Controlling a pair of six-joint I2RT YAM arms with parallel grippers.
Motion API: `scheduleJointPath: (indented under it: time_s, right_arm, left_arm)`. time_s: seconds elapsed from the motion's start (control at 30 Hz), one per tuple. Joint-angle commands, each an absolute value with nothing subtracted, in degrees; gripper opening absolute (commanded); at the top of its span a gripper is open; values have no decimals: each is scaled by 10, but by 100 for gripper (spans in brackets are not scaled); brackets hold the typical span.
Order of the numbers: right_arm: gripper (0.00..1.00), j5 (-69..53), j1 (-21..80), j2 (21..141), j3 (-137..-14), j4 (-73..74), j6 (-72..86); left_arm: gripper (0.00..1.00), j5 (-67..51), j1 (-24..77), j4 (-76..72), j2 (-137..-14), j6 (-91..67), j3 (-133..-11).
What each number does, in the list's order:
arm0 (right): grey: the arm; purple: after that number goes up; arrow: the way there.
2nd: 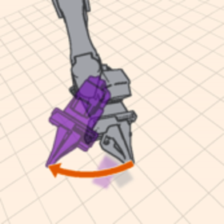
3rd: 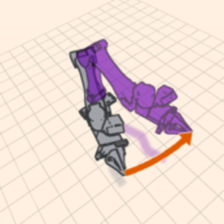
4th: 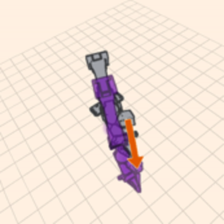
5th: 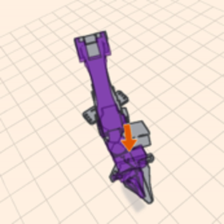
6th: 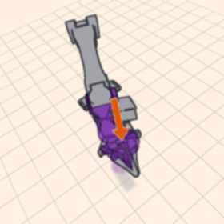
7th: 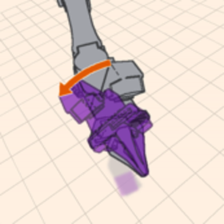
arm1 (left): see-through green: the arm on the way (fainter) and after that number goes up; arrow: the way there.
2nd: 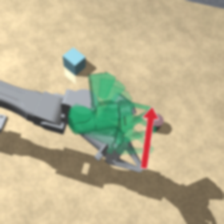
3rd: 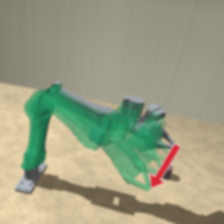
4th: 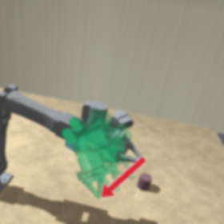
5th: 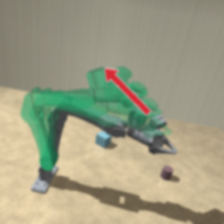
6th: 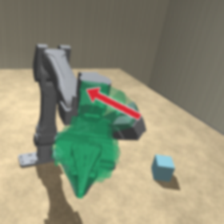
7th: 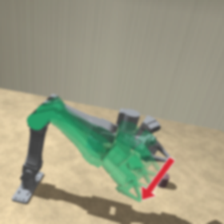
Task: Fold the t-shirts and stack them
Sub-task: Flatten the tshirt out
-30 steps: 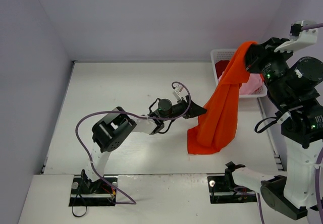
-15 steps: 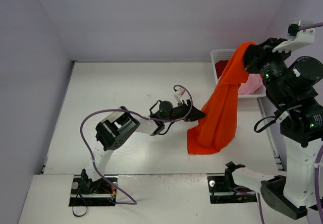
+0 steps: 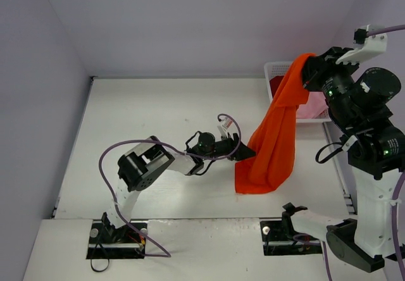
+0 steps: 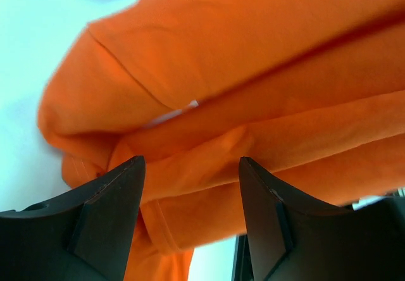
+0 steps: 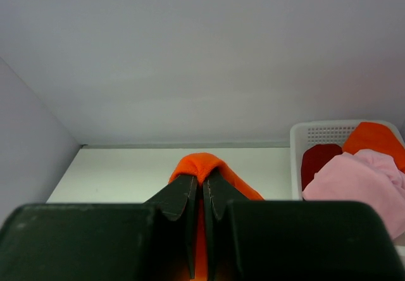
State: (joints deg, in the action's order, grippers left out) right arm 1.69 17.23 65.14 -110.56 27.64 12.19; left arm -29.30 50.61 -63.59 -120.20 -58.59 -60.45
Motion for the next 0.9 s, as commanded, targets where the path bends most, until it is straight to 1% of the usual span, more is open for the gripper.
scheduleJointPath:
  time_s: [0.0,0.13,0.53,0.87]
  right_arm:
    - [0,5,170,657,-1101,214,129]
    - [0,5,170,654,-1098,211,132]
    - [0,5,170,657,-1092,211,135]
    - [0,5,171,657,-1091,210,133]
  left_arm:
    - [55,-293,513,-689,-1134,-557,-596]
    - [55,-291,513,-688,-1121,-550,-579]
    - [55,-291,516,-689,-1123,-550,-591]
    - [53,-286,519,-690,-1157,-543,-616]
